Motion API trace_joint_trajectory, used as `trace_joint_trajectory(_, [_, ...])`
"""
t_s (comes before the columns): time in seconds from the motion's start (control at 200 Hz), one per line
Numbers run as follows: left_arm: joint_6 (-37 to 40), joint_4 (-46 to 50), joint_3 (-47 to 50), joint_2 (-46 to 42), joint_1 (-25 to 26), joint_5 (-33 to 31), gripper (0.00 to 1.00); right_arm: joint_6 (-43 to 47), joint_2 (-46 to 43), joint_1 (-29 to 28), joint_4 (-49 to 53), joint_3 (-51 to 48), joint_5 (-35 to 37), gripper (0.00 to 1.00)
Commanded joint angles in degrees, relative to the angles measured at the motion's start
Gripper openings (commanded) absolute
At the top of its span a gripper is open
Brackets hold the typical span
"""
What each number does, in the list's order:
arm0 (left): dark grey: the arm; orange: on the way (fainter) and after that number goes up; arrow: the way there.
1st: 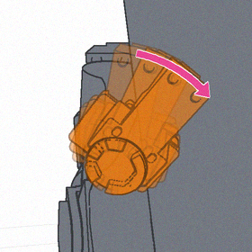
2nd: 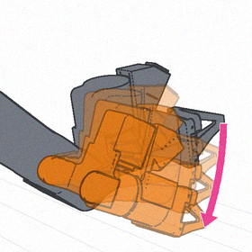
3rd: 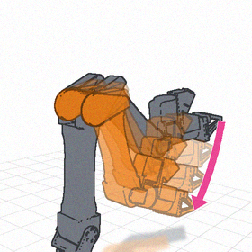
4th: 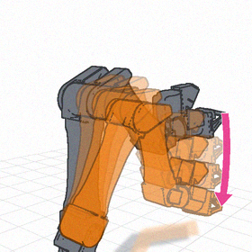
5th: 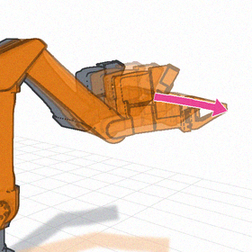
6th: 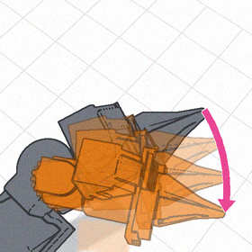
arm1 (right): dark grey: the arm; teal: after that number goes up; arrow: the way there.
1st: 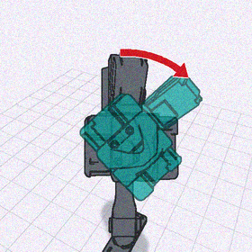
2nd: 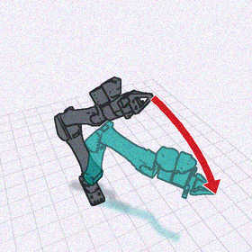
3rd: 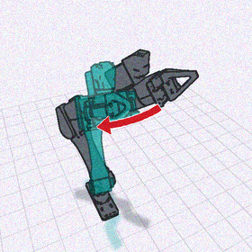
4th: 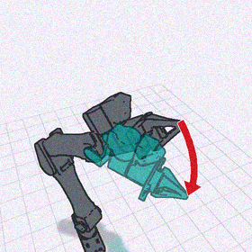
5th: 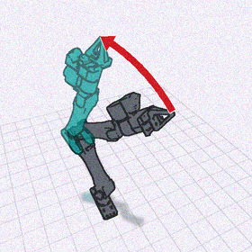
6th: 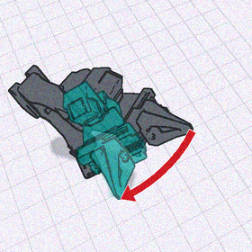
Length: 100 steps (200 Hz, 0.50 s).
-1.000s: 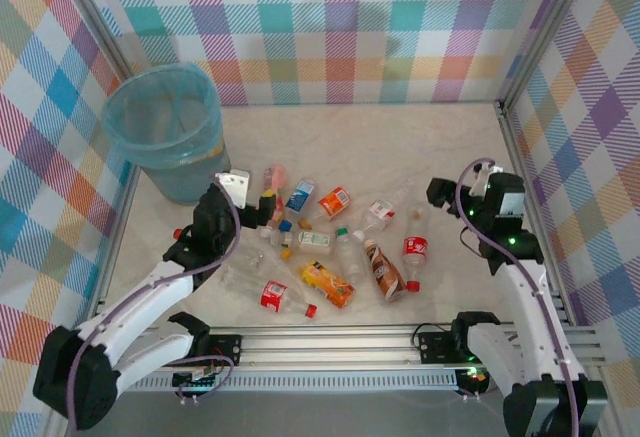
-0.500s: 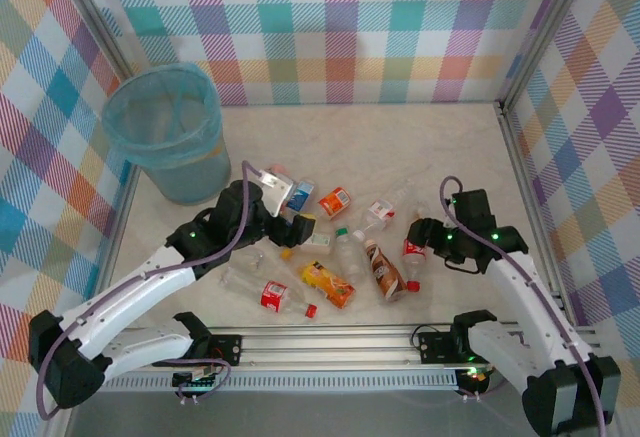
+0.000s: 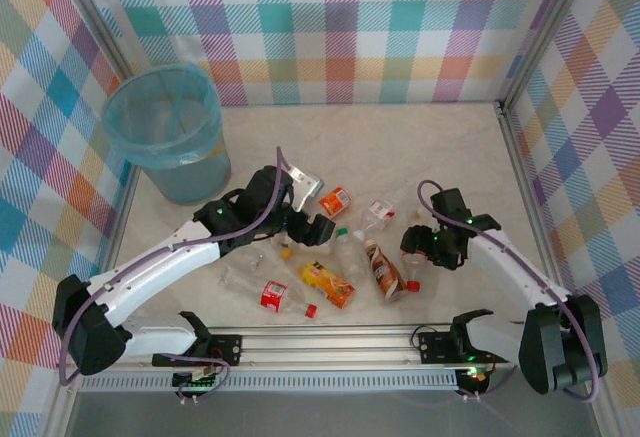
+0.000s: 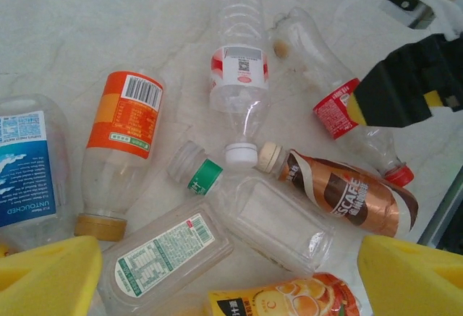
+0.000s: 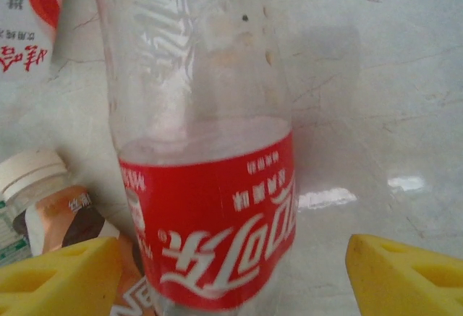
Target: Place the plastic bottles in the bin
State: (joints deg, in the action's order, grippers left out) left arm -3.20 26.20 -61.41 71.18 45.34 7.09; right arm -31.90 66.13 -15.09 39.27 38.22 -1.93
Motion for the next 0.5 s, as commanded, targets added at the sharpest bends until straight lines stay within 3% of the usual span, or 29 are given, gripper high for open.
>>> trace_joint_trajectory(0.0, [0.59,3.94,-4.30,1.38,0.96,1.52,0.91,0.85,2.10,-0.55,-3.99,-0.23,-0.15,0.81])
trace_joint_trajectory(0.35, [-2.21,5.46,-8.02,2.34,0.89,0.22,0.92,2.58,10.56,-0.55,-7.88,0.71,-1.76,0.82])
trace_joint_trajectory(0.495, [-3.62,6.91,-9.59,2.91,0.97,0.03,0.92,2.98,10.89,-0.55,-7.76,1.07,-1.51,0.73])
